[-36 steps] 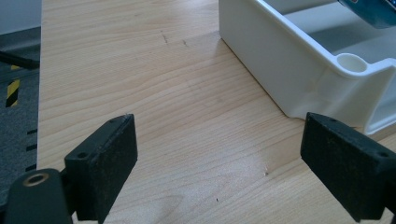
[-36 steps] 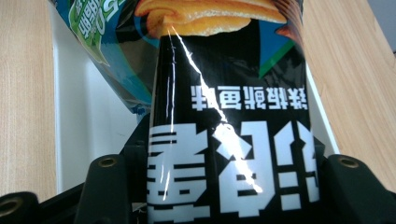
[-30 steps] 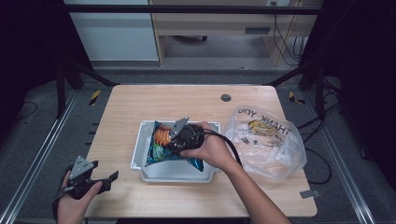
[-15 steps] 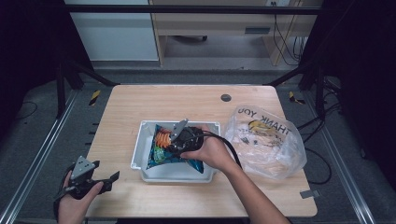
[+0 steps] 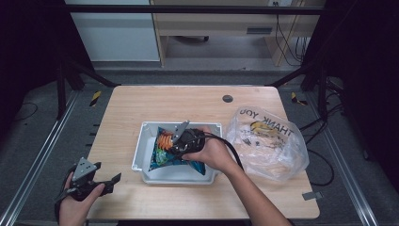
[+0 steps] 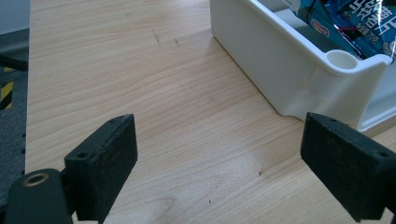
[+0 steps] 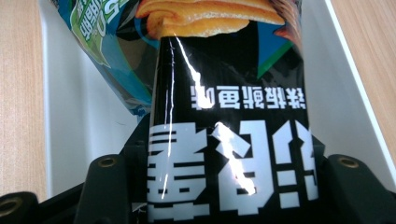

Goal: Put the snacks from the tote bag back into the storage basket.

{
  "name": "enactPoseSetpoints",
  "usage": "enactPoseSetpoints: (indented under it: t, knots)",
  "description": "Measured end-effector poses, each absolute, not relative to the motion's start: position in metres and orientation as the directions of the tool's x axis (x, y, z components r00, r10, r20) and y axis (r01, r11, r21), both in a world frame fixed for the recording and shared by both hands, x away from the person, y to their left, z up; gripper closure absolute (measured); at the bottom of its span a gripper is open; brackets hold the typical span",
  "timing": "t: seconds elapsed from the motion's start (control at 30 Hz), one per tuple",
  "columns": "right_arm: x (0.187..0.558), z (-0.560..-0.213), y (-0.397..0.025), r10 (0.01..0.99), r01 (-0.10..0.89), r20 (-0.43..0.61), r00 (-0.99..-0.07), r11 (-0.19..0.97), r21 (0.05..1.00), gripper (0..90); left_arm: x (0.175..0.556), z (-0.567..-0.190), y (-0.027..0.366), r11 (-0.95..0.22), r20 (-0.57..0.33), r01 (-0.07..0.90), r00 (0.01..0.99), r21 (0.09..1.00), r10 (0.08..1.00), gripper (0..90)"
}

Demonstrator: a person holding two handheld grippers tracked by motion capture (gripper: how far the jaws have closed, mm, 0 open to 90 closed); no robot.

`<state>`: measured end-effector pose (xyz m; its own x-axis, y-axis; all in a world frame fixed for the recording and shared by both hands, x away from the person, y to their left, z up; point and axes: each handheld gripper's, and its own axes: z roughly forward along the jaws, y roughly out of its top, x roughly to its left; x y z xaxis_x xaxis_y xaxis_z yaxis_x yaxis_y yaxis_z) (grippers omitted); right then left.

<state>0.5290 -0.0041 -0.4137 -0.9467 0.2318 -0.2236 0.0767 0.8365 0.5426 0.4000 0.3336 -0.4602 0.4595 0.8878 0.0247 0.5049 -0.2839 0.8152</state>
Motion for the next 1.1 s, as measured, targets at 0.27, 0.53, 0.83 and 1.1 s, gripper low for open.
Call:
enactPoseSetpoints:
  t: [0.27,0.53,0.83,1.1]
  knots:
    - [0.5293,-0.4169,-0.0047,0.236,0.084,-0.218,-0.947,0.836,0.542,41.8,0.4000,-0.4602,0.3329,-0.290,0.027,0.505,0.464,0.813,0.885,10.5]
    - [0.5309,-0.4178,-0.0062,0.243,0.091,-0.220,-0.945,0.840,0.536,41.8,0.3998,-0.4603,0.3324,-0.289,0.024,0.506,0.466,0.813,0.884,10.5]
    - [0.5322,-0.4206,-0.0046,0.241,0.091,-0.222,-0.945,0.844,0.528,41.8,0.3998,-0.4604,0.3321,-0.291,0.024,0.507,0.469,0.812,0.883,10.5]
    - [0.5327,-0.4222,-0.0034,0.241,0.092,-0.222,-0.945,0.846,0.526,41.8,0.3998,-0.4604,0.3321,-0.292,0.024,0.507,0.469,0.811,0.883,10.5]
